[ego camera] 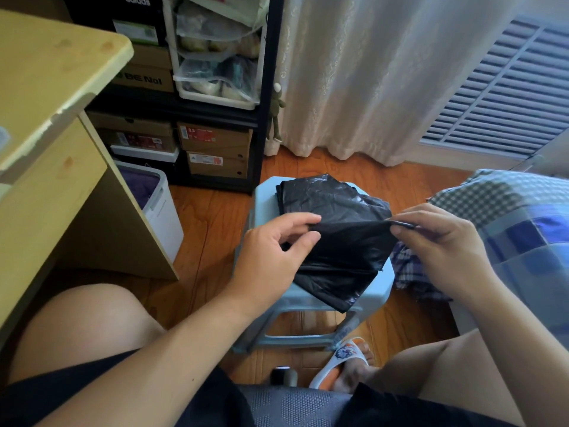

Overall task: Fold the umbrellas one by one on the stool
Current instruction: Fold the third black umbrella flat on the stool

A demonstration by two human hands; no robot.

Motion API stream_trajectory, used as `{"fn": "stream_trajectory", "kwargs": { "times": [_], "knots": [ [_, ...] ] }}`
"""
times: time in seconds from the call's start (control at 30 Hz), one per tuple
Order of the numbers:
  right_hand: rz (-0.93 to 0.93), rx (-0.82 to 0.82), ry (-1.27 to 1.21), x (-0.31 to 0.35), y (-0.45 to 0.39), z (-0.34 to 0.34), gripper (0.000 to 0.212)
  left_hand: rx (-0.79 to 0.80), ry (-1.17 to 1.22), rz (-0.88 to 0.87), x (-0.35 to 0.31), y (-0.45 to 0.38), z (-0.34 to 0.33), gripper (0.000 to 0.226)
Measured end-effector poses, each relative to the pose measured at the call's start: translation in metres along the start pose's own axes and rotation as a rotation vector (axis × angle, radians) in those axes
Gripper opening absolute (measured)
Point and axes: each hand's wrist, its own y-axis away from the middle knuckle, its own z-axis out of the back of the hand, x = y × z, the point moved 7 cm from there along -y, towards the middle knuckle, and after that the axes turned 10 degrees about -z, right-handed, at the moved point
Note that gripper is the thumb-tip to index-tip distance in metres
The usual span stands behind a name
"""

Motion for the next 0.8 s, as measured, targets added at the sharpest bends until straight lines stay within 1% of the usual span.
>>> {"fn": "stream_trajectory", "kwargs": {
  "times": [0.07,0.13,0.23,0.3,0.33,0.37,0.43,0.5,0.57,0.6,0.67,0.7,0.73,0.77,0.8],
  "knots": [
    [0.001,0.015,0.024,0.0,0.001,-0.001,0.018,-0.024,0.062,0.046,0.005,-0.001,0.001,0.024],
    [-0.013,0.019,0.039,-0.002,0.002,-0.002,0.018,-0.028,0.085,0.047,0.003,-0.001,0.002,0.023],
    [-0.053,0.01,0.029,-0.005,0.001,-0.001,0.019,-0.057,0.014,-0.041,-0.003,0.001,0.004,0.02],
    [-0.064,0.064,0.043,-0.002,0.002,-0.004,0.019,-0.078,-0.07,-0.14,-0.008,0.001,0.005,0.018],
    [-0.057,0.092,0.06,0.001,0.003,-0.006,0.022,-0.086,-0.101,-0.179,-0.01,0.001,0.005,0.017],
    [-0.045,0.102,0.058,0.005,0.004,-0.007,0.023,-0.096,-0.113,-0.189,-0.009,0.0,0.005,0.017],
    [-0.033,0.067,-0.004,0.01,0.002,-0.006,0.015,-0.125,-0.095,-0.145,-0.006,-0.004,0.007,0.017],
    [-0.065,0.009,-0.078,0.012,-0.004,-0.004,0.009,-0.154,-0.09,-0.115,-0.003,-0.008,0.009,0.019],
    [-0.091,-0.008,-0.122,0.016,-0.013,-0.006,0.014,-0.163,-0.022,-0.08,0.002,-0.014,0.011,0.015],
    [-0.088,-0.004,-0.126,0.018,-0.018,-0.008,0.018,-0.141,0.053,-0.038,0.004,-0.018,0.01,0.012],
    [-0.08,0.009,-0.132,0.024,-0.03,-0.012,0.023,-0.042,0.199,0.067,0.012,-0.027,0.004,0.028],
    [-0.079,0.016,-0.139,0.026,-0.037,-0.014,0.024,0.013,0.21,0.099,0.016,-0.032,0.001,0.035],
    [-0.075,0.022,-0.137,0.026,-0.044,-0.016,0.024,0.052,0.181,0.109,0.019,-0.037,-0.002,0.036],
    [-0.073,0.026,-0.128,0.026,-0.051,-0.018,0.025,0.063,0.144,0.109,0.021,-0.043,-0.002,0.031],
    [-0.069,0.028,-0.121,0.026,-0.058,-0.02,0.025,0.041,0.124,0.111,0.023,-0.049,-0.001,0.023]
  ]
}}
